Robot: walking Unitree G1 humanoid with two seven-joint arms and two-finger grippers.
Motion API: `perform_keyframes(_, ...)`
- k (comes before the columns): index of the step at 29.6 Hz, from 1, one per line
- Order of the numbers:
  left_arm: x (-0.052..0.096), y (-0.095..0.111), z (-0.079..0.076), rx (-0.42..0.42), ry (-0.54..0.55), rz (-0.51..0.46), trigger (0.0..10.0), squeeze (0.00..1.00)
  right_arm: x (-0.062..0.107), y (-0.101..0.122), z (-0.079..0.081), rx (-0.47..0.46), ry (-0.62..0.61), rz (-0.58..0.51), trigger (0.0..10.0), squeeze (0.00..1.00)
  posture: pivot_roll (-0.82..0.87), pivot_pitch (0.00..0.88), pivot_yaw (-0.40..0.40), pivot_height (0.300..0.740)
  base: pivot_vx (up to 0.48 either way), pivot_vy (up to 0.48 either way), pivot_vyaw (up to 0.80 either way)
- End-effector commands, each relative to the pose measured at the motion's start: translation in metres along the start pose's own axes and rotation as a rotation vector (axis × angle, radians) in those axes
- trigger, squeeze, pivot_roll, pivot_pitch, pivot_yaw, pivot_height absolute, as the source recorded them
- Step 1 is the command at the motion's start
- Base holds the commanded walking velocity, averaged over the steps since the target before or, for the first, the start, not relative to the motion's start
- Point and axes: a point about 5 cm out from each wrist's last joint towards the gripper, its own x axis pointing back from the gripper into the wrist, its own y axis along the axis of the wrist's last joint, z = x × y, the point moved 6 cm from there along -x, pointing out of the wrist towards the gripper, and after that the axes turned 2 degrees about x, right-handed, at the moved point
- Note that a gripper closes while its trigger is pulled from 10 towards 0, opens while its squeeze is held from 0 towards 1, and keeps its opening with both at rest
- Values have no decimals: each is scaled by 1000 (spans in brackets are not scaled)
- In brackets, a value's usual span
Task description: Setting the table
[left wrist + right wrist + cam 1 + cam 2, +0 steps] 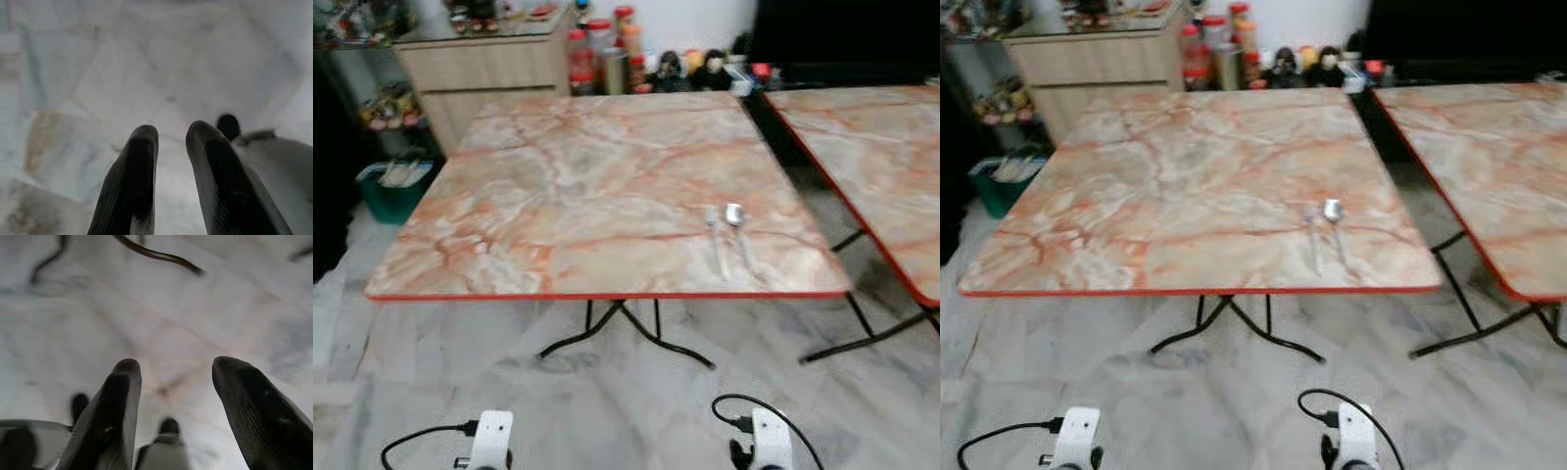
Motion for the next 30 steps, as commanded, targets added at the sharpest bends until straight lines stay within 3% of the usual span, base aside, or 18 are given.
perform_keyframes(1, -1, 4, -7, 4, -12, -6, 10000, 0, 2, -8, -14, 10, -34, 18, 10000, 0, -25, 0, 42, 740, 322, 0, 0)
perform_keyframes(11, -1, 2, -9, 2, -23, 5, 10000, 0, 3, 8, -22, 37, -38, -66, 10000, 0, -32, 0, 39, 740, 160, 0, 0)
perform_keyframes(17, 0, -1, -5, 8, -5, 12, 10000, 0, 6, 37, -30, 62, -43, -210, 10000, 0, -45, 0, 38, 740, 0, 0, 0)
perform_keyframes(21, 0, -4, -5, 5, -4, 23, 10000, 0, 9, 41, -32, 100, -36, -258, 10000, 0, -45, 0, 38, 740, 0, 0, 0)
perform_keyframes(24, 0, -5, -4, 8, 0, 22, 10000, 0, 16, 42, -39, 112, -54, -314, 10000, 0, -49, 0, 35, 740, 0, 0, 0)
perform_keyframes(30, 1, -7, -2, 4, 6, 26, 10000, 0, 39, 48, -36, 262, -25, -473, 10000, 0, -54, 0, 36, 740, 0, 0, 0)
